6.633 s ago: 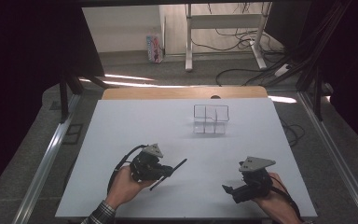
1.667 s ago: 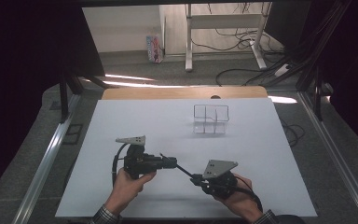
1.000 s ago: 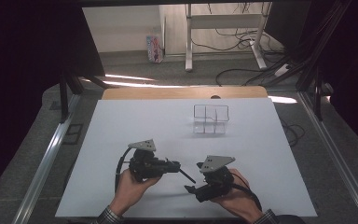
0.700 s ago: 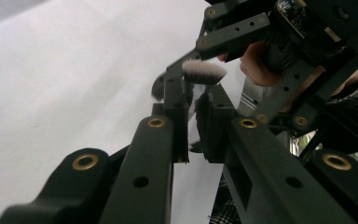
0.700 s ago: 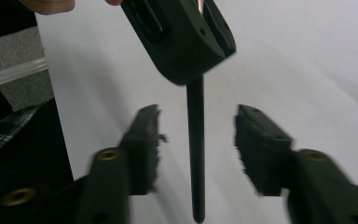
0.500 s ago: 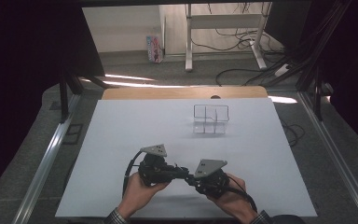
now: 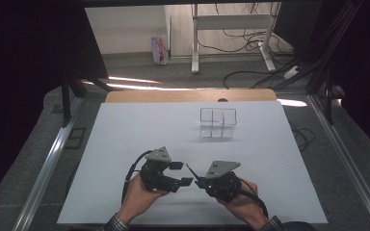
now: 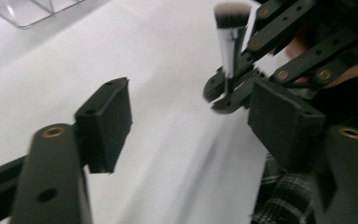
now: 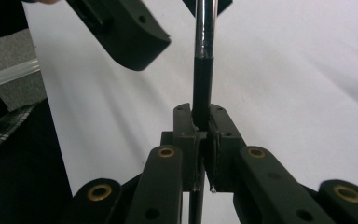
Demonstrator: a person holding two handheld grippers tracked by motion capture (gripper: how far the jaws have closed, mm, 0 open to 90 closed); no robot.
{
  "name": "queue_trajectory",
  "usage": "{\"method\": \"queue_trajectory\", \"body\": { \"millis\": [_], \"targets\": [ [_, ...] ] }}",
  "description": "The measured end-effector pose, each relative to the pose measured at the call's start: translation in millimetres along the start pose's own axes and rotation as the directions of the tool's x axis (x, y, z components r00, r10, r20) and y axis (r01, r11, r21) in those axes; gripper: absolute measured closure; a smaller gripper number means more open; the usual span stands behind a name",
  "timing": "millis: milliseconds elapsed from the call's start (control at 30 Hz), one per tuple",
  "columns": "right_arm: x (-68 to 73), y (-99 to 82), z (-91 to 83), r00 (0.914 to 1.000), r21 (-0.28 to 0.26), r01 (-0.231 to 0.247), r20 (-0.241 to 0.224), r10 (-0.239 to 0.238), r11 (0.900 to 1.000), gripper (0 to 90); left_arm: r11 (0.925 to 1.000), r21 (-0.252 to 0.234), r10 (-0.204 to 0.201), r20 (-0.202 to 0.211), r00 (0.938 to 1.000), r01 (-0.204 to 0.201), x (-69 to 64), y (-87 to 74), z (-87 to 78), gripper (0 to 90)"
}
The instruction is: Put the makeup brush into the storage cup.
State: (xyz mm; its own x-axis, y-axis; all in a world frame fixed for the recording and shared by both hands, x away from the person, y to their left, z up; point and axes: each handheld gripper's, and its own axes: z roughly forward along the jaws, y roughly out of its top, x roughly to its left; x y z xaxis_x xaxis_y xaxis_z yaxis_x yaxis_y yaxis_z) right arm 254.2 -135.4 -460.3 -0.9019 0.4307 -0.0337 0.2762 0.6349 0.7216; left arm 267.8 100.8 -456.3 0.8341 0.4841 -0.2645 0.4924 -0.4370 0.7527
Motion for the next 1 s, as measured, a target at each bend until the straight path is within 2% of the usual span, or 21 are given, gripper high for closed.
{"method": "queue_trajectory", "body": {
  "millis": [67, 167, 467, 767, 867, 1000],
  "targets": [
    [-0.4, -0.1, -0.9, 1.0, 0.001, 0.004, 0.002, -0.004, 1.0, 83.1, 0.9999, 0.008, 0.012, -0.028, 0.9995, -0.012, 0.2, -0.6, -0.5, 23.9],
    [-1.6, -0.4, -2.1, 1.0, -0.006, 0.005, 0.005, -0.005, 1.0, 83.1, 0.9998, 0.011, 0.015, -0.048, 0.9987, -0.014, 1.3, -2.1, -1.5, 18.6],
    [-6.2, -1.7, -6.4, 0.9997, -0.027, -0.025, -0.005, 0.025, 0.9993, 83.1, 0.999, 0.028, 0.038, -0.117, 0.9925, -0.035, 4.2, -8.4, -7.8, 10.0],
    [-13.3, -4.8, -10.0, 0.9986, -0.041, -0.054, -0.004, 0.053, 0.9977, 83.1, 0.9979, 0.055, 0.041, -0.167, 0.9851, -0.033, 8.6, -15.7, -13.0, 4.7],
    [-16.0, -5.4, -11.7, 0.9981, -0.045, -0.062, -0.006, 0.062, 0.9971, 83.1, 0.9983, 0.054, 0.031, -0.176, 0.9839, -0.022, 10.1, -19.1, -15.5, 3.9],
    [-18.7, -6.1, -13.4, 0.9975, -0.048, -0.071, -0.008, 0.071, 0.9963, 83.1, 0.9982, 0.056, 0.033, -0.205, 0.9781, -0.022, 12.2, -23.5, -20.6, 3.1]
  ]
}}
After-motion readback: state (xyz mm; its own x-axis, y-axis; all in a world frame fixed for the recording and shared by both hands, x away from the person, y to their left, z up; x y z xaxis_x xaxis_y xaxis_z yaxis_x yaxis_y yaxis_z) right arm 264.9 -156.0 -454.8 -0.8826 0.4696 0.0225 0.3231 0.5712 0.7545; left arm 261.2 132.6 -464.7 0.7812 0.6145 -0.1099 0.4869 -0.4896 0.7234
